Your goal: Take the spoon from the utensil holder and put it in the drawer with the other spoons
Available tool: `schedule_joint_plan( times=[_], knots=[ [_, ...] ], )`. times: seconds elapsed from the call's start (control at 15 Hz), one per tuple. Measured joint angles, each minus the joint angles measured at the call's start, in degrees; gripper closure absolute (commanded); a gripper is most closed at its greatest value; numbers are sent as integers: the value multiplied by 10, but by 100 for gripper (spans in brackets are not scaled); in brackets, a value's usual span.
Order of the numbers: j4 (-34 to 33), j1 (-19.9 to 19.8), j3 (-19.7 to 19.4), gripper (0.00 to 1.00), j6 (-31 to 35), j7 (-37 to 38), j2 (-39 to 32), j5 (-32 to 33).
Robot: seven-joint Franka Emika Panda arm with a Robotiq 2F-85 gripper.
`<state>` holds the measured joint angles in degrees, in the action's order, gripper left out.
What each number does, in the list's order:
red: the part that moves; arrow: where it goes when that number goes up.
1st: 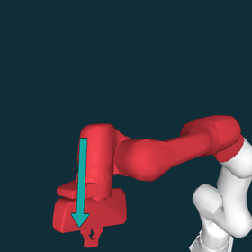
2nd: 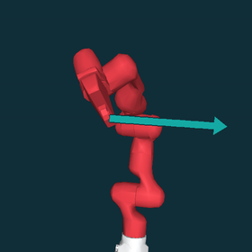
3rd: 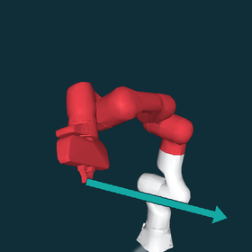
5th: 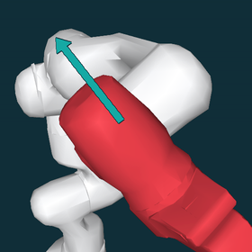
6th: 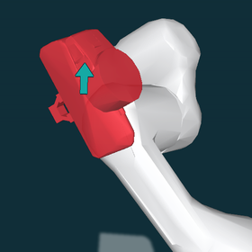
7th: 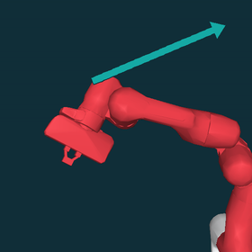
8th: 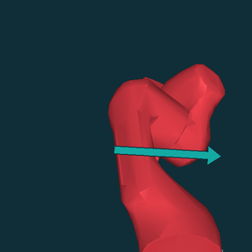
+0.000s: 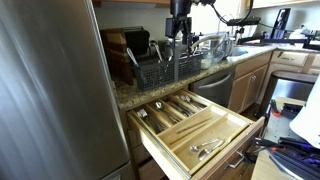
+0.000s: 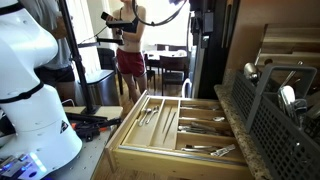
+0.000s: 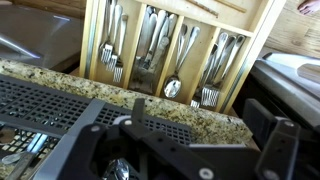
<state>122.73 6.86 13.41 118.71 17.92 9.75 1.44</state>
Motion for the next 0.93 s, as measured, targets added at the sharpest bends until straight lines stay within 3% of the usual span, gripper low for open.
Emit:
schedule_joint_plan(
  times=[0.93],
  knots=[
    [-17,-1,-8,0,42,1,-37,52]
  ],
)
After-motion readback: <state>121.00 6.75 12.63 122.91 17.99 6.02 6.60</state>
